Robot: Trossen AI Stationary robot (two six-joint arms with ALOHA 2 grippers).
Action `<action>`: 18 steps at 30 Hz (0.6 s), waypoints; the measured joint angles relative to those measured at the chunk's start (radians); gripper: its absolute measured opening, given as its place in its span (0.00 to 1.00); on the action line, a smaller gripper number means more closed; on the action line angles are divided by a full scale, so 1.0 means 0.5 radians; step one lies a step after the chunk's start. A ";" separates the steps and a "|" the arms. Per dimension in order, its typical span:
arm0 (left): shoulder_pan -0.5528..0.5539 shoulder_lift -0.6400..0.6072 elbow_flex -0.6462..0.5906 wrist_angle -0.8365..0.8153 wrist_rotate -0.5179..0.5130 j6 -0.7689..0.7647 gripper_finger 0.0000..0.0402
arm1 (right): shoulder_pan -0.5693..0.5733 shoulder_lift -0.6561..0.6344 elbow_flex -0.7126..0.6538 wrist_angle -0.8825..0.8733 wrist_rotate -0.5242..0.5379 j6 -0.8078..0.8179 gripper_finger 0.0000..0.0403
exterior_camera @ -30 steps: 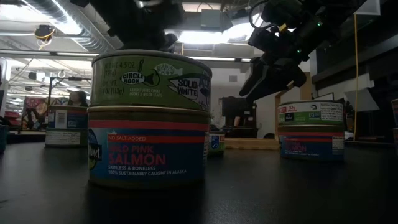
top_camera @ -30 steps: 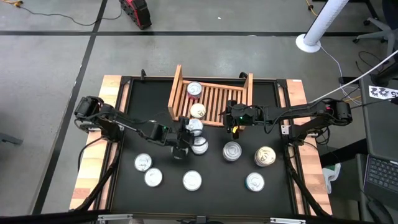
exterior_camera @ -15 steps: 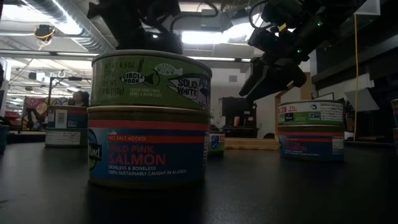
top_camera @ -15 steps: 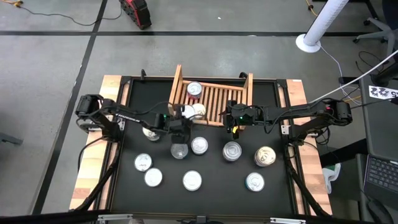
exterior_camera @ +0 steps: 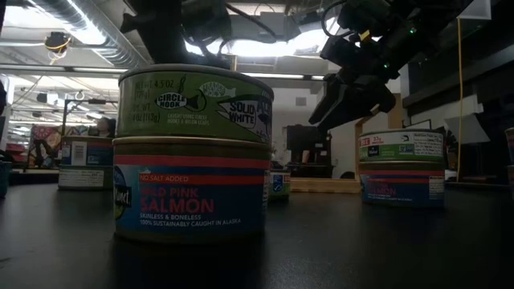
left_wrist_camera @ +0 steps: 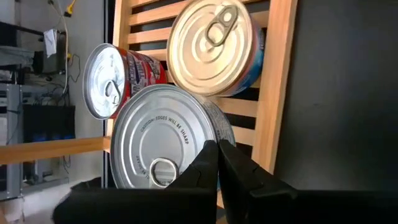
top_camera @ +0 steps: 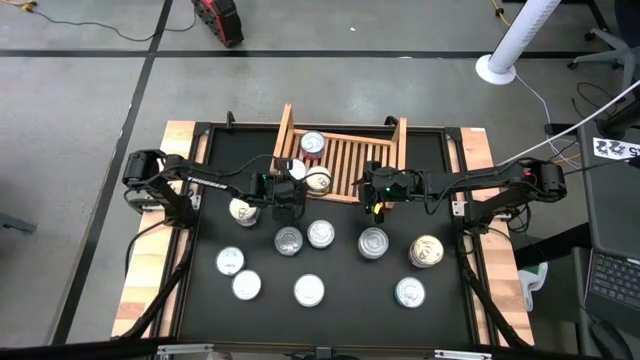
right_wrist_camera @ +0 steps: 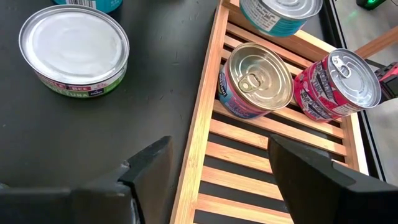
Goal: Stack canned seafood by type on shelf
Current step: Put the light blue tuna can on the shelf
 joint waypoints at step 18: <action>0.085 0.027 0.002 -0.041 0.069 0.151 0.00 | 0.000 0.000 0.000 0.000 0.001 -0.001 0.65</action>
